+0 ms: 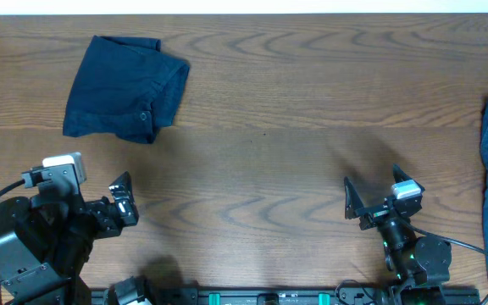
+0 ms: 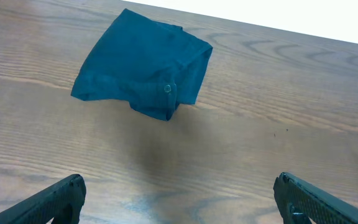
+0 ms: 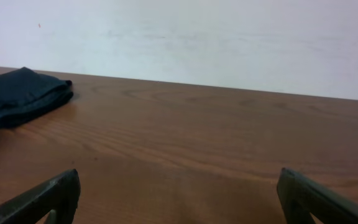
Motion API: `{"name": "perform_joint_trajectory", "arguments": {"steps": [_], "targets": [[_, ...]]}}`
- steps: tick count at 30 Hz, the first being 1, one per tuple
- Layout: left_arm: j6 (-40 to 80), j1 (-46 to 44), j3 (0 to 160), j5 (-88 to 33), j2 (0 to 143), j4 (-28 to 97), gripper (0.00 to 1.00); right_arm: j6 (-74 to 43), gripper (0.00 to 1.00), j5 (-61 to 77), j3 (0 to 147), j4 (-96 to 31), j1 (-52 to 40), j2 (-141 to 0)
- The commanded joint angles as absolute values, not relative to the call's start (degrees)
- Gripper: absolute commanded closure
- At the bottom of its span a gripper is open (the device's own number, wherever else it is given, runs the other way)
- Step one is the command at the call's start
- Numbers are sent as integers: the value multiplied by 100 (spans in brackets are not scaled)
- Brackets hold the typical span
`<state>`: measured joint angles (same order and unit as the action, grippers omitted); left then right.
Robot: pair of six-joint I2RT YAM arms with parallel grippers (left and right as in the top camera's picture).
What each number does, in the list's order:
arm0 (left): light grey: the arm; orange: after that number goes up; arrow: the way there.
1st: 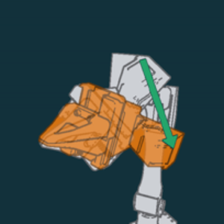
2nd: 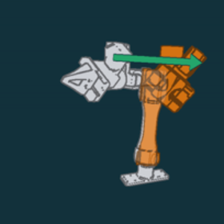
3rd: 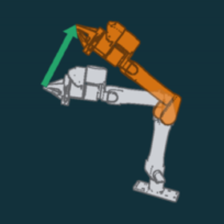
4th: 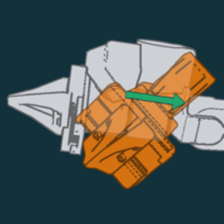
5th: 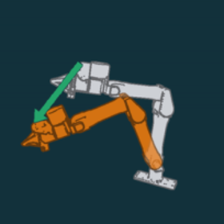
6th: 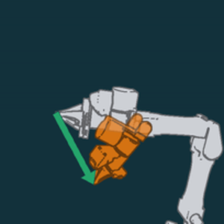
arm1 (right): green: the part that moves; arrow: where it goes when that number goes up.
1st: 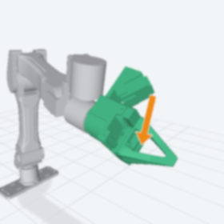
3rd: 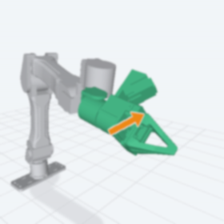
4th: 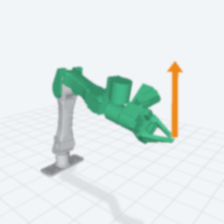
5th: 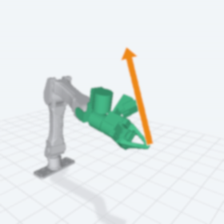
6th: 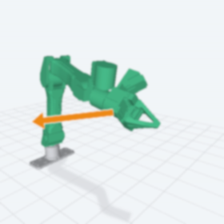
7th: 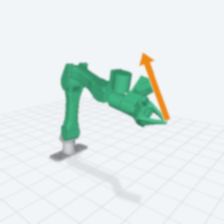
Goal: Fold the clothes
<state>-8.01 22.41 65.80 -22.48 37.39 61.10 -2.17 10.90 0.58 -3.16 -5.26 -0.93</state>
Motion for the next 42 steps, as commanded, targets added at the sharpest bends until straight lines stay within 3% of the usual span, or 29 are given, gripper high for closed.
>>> {"name": "perform_joint_trajectory", "arguments": {"steps": [1, 5, 19, 33, 42], "targets": [[-937, 2005, 6587, -2217, 3734, 6095, 2, -274, 1, 1140, 32, -305, -482, -34], [-1072, 1472, 6541, -1981, 3723, 5889, 2, -272, 1, 1140, 32, -307, -484, -34], [-1374, 408, 4274, -1828, 2211, 2738, 2, -274, 1, 1140, 32, -307, -482, -34], [-1559, 169, 2152, -1844, 67, 2502, 2, -272, 1, 1138, 32, -307, -484, -34], [-1559, 49, 1214, -2008, 10, 1732, 2, -274, 1, 1140, 32, -307, -484, -34]]}}
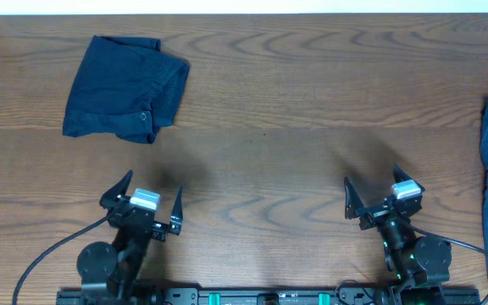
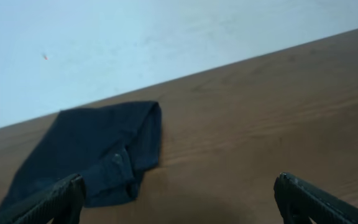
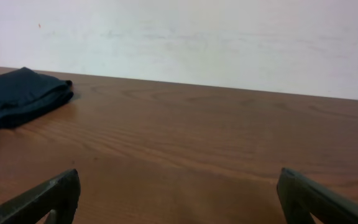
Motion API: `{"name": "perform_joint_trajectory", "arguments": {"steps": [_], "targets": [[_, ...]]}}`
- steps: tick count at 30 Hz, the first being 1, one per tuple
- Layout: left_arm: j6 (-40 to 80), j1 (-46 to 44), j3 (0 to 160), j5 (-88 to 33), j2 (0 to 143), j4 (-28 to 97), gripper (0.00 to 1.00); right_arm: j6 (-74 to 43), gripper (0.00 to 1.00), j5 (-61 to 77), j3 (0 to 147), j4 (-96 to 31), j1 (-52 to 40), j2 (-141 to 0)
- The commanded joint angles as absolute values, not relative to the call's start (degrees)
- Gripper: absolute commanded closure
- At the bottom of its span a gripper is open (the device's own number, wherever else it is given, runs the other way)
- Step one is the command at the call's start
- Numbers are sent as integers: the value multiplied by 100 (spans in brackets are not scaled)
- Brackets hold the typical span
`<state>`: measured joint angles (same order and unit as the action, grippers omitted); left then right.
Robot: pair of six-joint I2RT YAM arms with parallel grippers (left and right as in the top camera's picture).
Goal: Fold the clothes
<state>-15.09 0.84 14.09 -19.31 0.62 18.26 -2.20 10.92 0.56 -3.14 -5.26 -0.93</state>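
Note:
A folded dark navy garment (image 1: 124, 88) lies at the far left of the wooden table (image 1: 278, 102); the left wrist view shows it (image 2: 92, 158) ahead and to the left, and the right wrist view shows it (image 3: 17, 96) at the far left. A blue denim garment lies at the right edge, partly out of view. My left gripper (image 1: 142, 199) stands open near the front edge, empty, well short of the navy garment. My right gripper (image 1: 371, 193) is open and empty at the front right.
A white wall (image 3: 197, 37) rises behind the table's far edge. Bare wood lies between the two garments. The arm bases (image 1: 252, 296) sit along the front edge.
My left arm has moved from the front left corner to a spot right of it, and its camera now looks low across the table. The right arm and both garments are unchanged.

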Motion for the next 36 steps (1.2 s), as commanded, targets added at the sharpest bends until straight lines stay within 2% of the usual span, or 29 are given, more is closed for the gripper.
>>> {"name": "perform_joint_trajectory", "arguments": {"steps": [1, 9, 36], "targets": [[-1559, 49, 1127, -2008, 10, 1699, 2, -274, 1, 1138, 32, -305, -484, -34], [-1557, 49, 425, -2029, 10, 1323, 2, -274, 1, 1140, 32, -307, -484, -34], [-1559, 51, 419, -2029, 23, 1273, 2, -274, 1, 1138, 32, -307, -484, -34]]}}
